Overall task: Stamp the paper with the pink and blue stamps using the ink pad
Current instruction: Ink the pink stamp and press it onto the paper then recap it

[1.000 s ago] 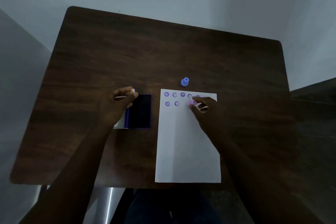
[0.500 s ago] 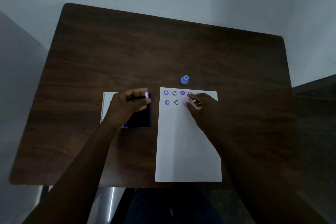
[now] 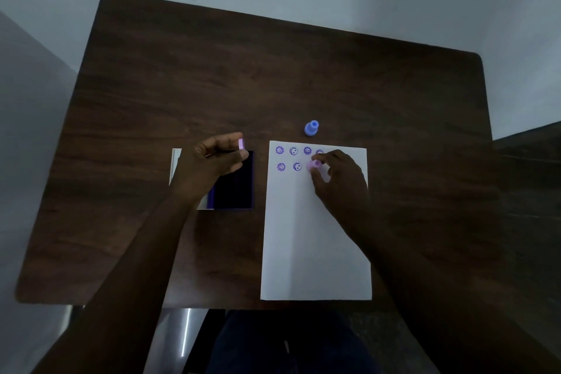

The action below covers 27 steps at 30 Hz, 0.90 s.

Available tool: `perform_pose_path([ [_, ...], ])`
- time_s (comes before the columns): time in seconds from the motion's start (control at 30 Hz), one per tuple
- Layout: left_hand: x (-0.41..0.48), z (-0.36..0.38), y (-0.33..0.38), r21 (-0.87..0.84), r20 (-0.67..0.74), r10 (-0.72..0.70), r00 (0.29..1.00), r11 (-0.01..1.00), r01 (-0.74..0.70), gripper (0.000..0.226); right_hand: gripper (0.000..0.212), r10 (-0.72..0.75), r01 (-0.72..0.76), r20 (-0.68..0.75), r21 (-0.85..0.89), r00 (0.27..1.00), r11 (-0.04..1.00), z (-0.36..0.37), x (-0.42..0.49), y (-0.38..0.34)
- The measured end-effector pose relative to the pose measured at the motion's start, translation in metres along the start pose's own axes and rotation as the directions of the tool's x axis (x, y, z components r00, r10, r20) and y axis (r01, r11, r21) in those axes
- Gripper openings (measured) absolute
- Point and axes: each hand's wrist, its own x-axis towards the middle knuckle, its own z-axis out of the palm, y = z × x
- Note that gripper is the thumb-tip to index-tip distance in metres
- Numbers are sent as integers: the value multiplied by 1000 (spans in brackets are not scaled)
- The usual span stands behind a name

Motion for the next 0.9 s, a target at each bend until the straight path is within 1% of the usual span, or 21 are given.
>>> perform_pose_path([
  [0.1, 3, -1, 2, 20, 9, -7, 1000, 1000, 7, 32, 22, 10, -10, 21, -8, 1000, 1000, -1, 2, 1],
  [0.27, 9, 1, 1, -8, -10, 10, 1000, 1000, -10, 34, 19, 48, -48, -27, 22, 998, 999, 2, 4, -3],
  [0.43, 14, 2, 4, -16, 17, 13, 1000, 1000, -13, 32, 19, 31, -31, -1, 19, 1000, 999, 1, 7, 0],
  [0.77, 9, 10, 9, 0, 20, 33, 999, 999, -33, 33, 16, 54, -53, -31, 26, 998, 998, -2, 5, -3],
  [0.9, 3, 10, 12, -4, 31, 46, 998, 999, -46, 33, 11, 11, -11, 2, 72, 1000, 997, -10, 7, -1],
])
